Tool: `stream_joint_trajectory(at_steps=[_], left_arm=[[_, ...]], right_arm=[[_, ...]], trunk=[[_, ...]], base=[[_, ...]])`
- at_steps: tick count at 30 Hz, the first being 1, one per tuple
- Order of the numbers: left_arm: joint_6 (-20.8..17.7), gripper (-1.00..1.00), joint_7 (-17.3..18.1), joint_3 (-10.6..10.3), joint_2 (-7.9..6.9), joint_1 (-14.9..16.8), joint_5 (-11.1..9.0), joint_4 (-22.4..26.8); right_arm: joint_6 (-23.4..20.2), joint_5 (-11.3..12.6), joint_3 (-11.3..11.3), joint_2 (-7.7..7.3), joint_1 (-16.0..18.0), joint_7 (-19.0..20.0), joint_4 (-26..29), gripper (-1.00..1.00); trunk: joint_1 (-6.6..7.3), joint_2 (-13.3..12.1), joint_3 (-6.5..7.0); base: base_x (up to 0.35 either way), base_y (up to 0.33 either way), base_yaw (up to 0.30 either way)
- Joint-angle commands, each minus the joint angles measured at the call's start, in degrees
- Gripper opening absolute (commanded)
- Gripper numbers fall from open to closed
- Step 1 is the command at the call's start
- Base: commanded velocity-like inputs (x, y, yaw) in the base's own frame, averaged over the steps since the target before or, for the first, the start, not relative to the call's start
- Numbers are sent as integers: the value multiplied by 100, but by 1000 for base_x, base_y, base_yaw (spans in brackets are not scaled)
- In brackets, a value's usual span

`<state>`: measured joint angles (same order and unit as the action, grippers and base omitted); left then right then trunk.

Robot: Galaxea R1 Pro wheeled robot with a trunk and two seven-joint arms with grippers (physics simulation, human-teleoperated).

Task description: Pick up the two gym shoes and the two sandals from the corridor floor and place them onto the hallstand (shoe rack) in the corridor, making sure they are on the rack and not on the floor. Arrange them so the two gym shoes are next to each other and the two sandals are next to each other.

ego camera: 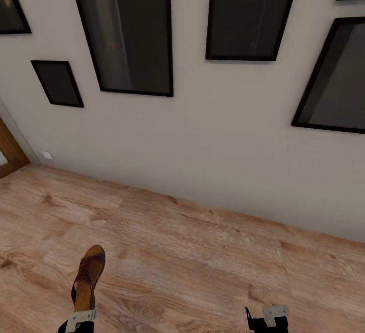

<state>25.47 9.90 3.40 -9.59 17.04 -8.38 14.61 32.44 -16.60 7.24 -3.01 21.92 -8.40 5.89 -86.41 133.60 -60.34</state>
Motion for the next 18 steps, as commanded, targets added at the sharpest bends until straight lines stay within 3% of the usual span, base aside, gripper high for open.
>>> stream_joint_trajectory(at_steps=[1,18], left_arm=[[2,-100,56,38,1,1,-23,-2],[2,-100,56,40,0,1,-16,-2]], right_arm=[[17,-62,40,2,5,-22,-9,100],[17,-63,40,1,9,-22,-7,100]], trunk=[[1,2,-4],[1,2,-4]], base=[[0,0,-300],[0,-16,-300]])
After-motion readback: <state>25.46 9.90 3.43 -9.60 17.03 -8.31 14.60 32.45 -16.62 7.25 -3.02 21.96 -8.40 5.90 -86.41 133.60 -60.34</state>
